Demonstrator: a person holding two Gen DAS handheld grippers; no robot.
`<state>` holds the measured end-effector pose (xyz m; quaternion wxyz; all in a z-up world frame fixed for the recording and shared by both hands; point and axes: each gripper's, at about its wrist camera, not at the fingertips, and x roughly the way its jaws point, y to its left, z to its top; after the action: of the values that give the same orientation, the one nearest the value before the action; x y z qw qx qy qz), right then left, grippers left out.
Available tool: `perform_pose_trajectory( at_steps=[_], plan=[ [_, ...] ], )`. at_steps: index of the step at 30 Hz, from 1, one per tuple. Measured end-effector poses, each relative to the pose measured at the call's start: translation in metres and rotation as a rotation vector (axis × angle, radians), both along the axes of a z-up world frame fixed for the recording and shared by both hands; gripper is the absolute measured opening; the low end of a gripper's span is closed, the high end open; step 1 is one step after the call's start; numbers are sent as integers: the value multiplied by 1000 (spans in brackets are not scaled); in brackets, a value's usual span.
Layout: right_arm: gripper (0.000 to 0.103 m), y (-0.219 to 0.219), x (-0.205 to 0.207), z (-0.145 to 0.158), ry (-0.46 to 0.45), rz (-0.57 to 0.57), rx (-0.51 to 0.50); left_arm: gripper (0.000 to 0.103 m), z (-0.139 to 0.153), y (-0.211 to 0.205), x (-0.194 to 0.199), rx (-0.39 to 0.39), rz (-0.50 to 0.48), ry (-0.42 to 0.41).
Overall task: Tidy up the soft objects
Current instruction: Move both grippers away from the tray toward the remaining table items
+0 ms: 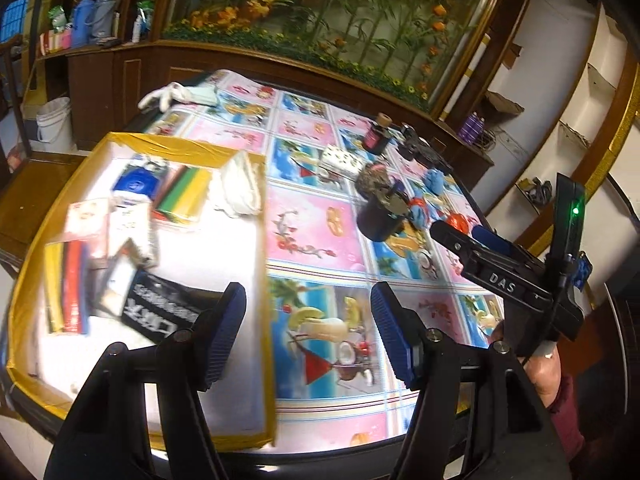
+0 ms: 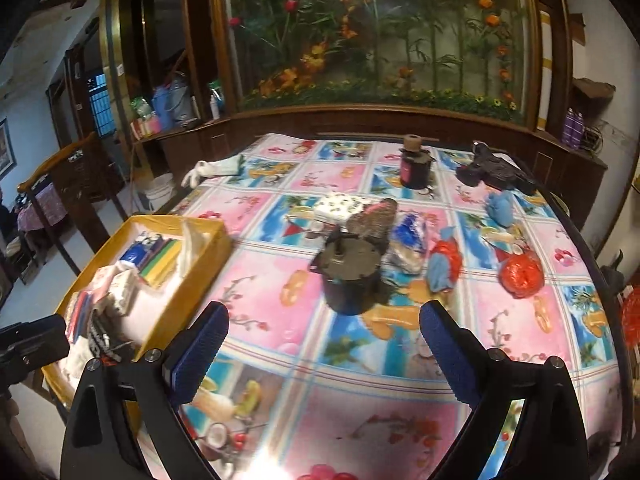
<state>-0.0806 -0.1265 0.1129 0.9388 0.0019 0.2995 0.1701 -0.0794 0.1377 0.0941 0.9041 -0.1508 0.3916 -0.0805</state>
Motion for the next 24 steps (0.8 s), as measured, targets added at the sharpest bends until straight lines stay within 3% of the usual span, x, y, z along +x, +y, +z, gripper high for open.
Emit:
perform_pose_trajectory(
  at_steps=[9,24],
  plan=[
    [98,-26,40,-5,-18,-47,-13,64,-9,-30,28,2,-61,53],
    [98,-65,125,-18,3,-151,42,64,-21,-32,63,-11,-64,103]
  ],
)
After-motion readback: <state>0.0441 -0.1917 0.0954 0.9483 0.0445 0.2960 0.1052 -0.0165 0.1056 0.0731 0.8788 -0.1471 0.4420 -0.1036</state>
